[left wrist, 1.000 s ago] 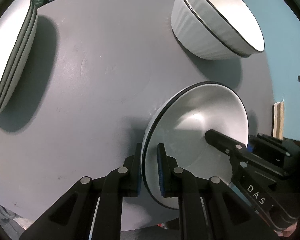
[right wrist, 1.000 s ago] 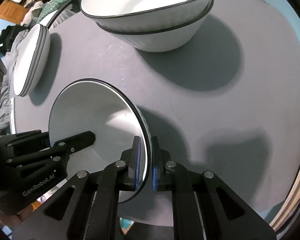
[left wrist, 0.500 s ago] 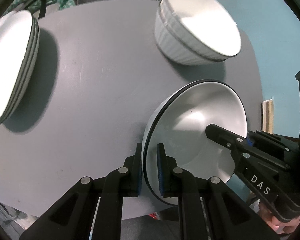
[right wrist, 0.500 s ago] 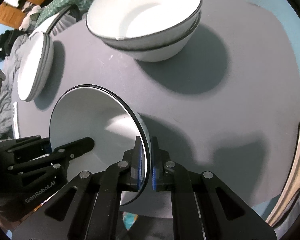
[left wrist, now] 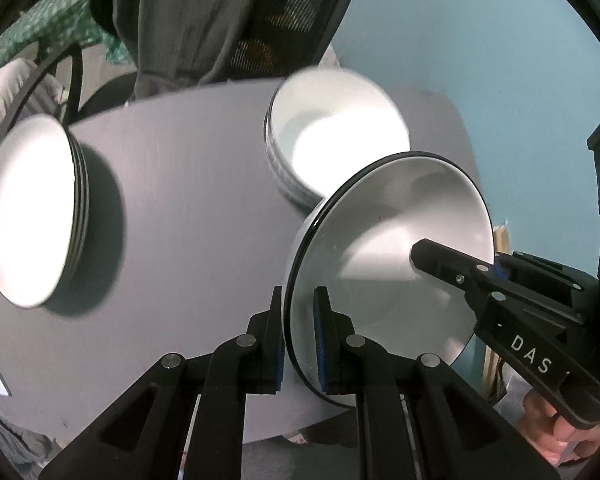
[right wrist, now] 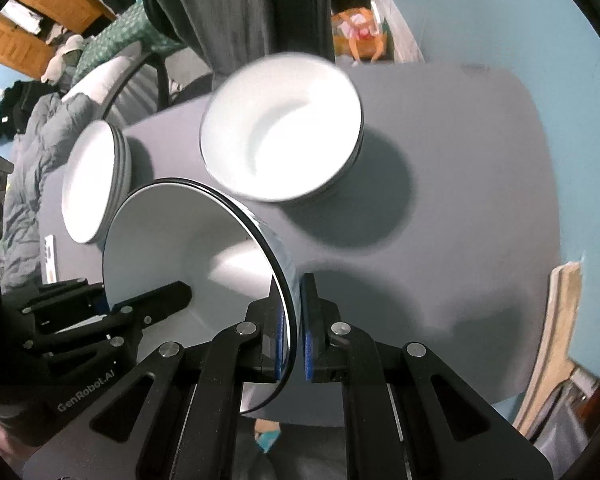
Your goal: Organize plates and bowls
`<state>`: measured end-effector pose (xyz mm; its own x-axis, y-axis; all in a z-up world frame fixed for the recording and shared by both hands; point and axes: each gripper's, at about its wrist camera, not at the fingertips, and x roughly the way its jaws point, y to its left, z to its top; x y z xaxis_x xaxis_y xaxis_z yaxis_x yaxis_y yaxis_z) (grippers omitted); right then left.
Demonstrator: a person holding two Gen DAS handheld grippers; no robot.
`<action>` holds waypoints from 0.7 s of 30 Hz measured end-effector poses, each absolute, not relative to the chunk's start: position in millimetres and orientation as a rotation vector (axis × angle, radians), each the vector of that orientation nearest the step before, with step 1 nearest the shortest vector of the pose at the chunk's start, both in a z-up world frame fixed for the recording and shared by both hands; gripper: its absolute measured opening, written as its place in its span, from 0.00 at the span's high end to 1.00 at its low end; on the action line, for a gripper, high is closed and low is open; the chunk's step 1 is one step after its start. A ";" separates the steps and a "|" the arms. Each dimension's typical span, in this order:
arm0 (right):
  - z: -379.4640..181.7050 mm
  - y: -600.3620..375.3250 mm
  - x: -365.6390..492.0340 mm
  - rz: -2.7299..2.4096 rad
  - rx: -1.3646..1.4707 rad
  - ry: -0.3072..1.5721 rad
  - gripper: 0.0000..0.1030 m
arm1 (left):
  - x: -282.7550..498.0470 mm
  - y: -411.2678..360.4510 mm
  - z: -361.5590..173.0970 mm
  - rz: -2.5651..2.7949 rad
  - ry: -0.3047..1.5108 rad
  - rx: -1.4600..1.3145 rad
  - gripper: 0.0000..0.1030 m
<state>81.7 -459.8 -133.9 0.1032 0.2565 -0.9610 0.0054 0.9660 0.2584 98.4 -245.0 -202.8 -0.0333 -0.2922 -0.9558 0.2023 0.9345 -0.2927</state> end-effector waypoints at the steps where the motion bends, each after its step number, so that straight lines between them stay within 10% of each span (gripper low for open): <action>1: -131.2 -460.0 84.9 0.185 0.213 1.452 0.93 | 103.0 -242.3 -200.0 -0.399 1.547 -0.072 0.89; 21: -134.9 -473.6 158.8 0.165 0.228 1.440 0.93 | 187.9 -247.4 -201.3 -0.366 1.501 -0.017 0.89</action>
<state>158.8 -473.6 -134.9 0.1254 0.2482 -0.9606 0.0250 0.9671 0.2532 187.9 -247.4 -201.3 0.0257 -0.2473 -0.9686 0.2260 0.9453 -0.2354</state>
